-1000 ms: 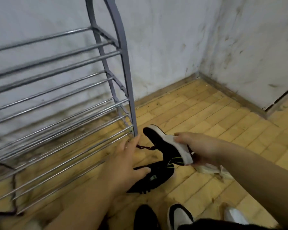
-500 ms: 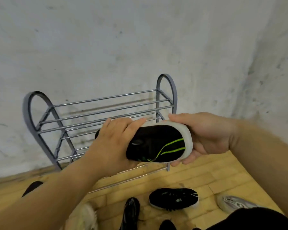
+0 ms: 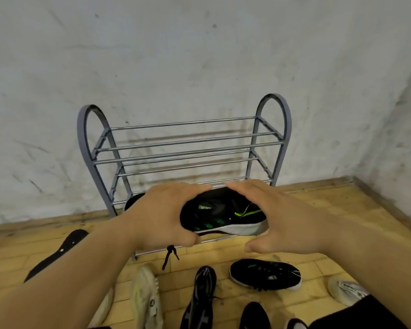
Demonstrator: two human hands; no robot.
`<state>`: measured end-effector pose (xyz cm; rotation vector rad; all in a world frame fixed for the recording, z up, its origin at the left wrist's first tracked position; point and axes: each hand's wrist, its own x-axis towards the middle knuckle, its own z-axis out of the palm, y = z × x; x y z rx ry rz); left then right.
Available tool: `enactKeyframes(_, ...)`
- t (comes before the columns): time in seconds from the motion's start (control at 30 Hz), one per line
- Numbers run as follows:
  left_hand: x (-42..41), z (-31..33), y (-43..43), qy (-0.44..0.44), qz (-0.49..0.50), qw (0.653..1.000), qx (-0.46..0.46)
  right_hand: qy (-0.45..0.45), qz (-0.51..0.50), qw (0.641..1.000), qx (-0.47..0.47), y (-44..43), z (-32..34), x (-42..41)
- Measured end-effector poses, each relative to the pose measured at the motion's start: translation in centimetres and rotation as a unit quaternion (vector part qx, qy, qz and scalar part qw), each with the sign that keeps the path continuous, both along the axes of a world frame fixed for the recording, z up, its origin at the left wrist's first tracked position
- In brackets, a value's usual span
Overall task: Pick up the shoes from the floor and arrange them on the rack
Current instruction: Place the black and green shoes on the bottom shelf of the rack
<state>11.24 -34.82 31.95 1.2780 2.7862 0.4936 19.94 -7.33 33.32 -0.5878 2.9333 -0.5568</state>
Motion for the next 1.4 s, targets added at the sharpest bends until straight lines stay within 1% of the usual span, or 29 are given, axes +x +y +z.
enactKeyframes(0.07, -0.7, 0.1, -0.4, -0.022, 0.001, 1.0, 0.019, 0.007, -0.005, 1.0, 0.008, -0.4, -0.3, -0.9)
enactKeyframes(0.13, -1.3, -0.3, -0.6, -0.034, -0.002, 0.999, 0.015, -0.006, -0.013, 1.0, 0.01, -0.4, -0.6, -1.6)
enactKeyframes(0.23, -2.2, -1.5, -0.5, -0.077, -0.006, 0.997, 0.01, -0.048, -0.012, 0.998, 0.024, -0.3, -1.3, -2.6)
enactKeyframes(0.3, -2.9, -2.6, -0.6, -0.094, 0.008, 0.995, 0.008, -0.077, -0.028, 0.997, 0.0, -0.3, -1.8, -3.2)
enactKeyframes(0.37, -3.7, -3.7, -0.8, -0.096, 0.061, 0.993, 0.021, -0.073, -0.065, 0.995, -0.035, -0.2, -2.4, -3.9)
enactKeyframes(0.43, -4.2, -4.3, -0.8, -0.149, 0.145, 0.975, 0.083, -0.045, -0.106, 0.992, -0.052, -0.1, -3.0, -4.6)
enactKeyframes(0.5, -4.0, -4.5, -0.2, -0.217, 0.209, 0.938, 0.172, -0.037, -0.152, 0.984, -0.09, 0.0, -3.6, -5.1)
enactKeyframes(0.53, -3.5, -4.5, 0.4, -0.267, 0.234, 0.911, 0.21, -0.038, -0.175, 0.977, -0.114, -0.1, -3.9, -5.3)
enactKeyframes(0.6, -1.8, -4.5, 2.1, -0.381, 0.263, 0.845, 0.267, -0.042, -0.203, 0.966, -0.155, -0.7, -4.3, -5.3)
enactKeyframes(0.67, -0.4, -5.0, 4.1, -0.481, 0.264, 0.774, 0.316, -0.052, -0.197, 0.961, -0.187, -1.6, -4.5, -5.0)
enactKeyframes(0.73, -0.1, -5.7, 5.6, -0.524, 0.271, 0.696, 0.41, -0.096, -0.157, 0.964, -0.189, -2.1, -4.7, -4.7)
enactKeyframes(0.77, -0.3, -5.8, 5.9, -0.528, 0.285, 0.663, 0.448, -0.139, -0.13, 0.966, -0.176, -2.1, -4.7, -4.5)
enactKeyframes(0.8, -0.6, -6.2, 5.8, -0.528, 0.299, 0.647, 0.462, -0.192, -0.102, 0.964, -0.153, -1.8, -4.5, -4.3)
enactKeyframes(0.83, -0.9, -6.4, 5.5, -0.532, 0.301, 0.649, 0.454, -0.248, -0.076, 0.957, -0.127, -1.2, -4.4, -4.1)
enactKeyframes(0.87, -1.0, -6.7, 4.9, -0.539, 0.291, 0.665, 0.426, -0.297, -0.061, 0.947, -0.105, -0.5, -4.3, -4.1)
enactKeyframes(0.9, -1.3, -7.1, 4.2, -0.542, 0.276, 0.694, 0.385, -0.331, -0.062, 0.937, -0.087, 0.4, -4.3, -4.1)
enactKeyframes(0.97, -1.7, -7.9, 2.7, -0.515, 0.24, 0.776, 0.273, -0.365, -0.089, 0.926, -0.046, 2.0, -4.9, -4.6)
enactKeyframes(1.0, -1.9, -8.4, 2.1, -0.496, 0.226, 0.809, 0.221, -0.379, -0.1, 0.92, -0.013, 2.6, -5.7, -5.1)
enactKeyframes(1.03, -2.1, -8.9, 1.6, -0.483, 0.217, 0.829, 0.181, -0.397, -0.103, 0.911, 0.031, 3.1, -6.8, -5.7)
enactKeyframes(1.07, -2.2, -9.4, 1.3, -0.479, 0.213, 0.838, 0.152, -0.419, -0.101, 0.899, 0.081, 3.5, -8.1, -6.4)
enactKeyframes(1.13, -2.4, -10.5, 0.9, -0.481, 0.213, 0.843, 0.114, -0.446, -0.088, 0.872, 0.181, 3.9, -11.2, -7.5)
enactKeyframes(1.2, -2.8, -12.1, 0.5, -0.47, 0.222, 0.85, 0.086, -0.44, -0.07, 0.862, 0.243, 3.9, -15.1, -8.5)
enactKeyframes(1.23, -3.2, -12.9, 0.3, -0.464, 0.23, 0.853, 0.071, -0.432, -0.061, 0.861, 0.261, 3.9, -17.4, -9.0)
enactKeyframes(1.3, -3.7, -14.2, 0.1, -0.47, 0.246, 0.846, 0.051, -0.416, -0.056, 0.863, 0.283, 3.7, -21.9, -10.1)
enactKeyframes(1.4, -4.4, -15.5, 0.0, -0.482, 0.258, 0.836, 0.048, -0.384, -0.065, 0.877, 0.284, 3.5, -28.0, -11.7)
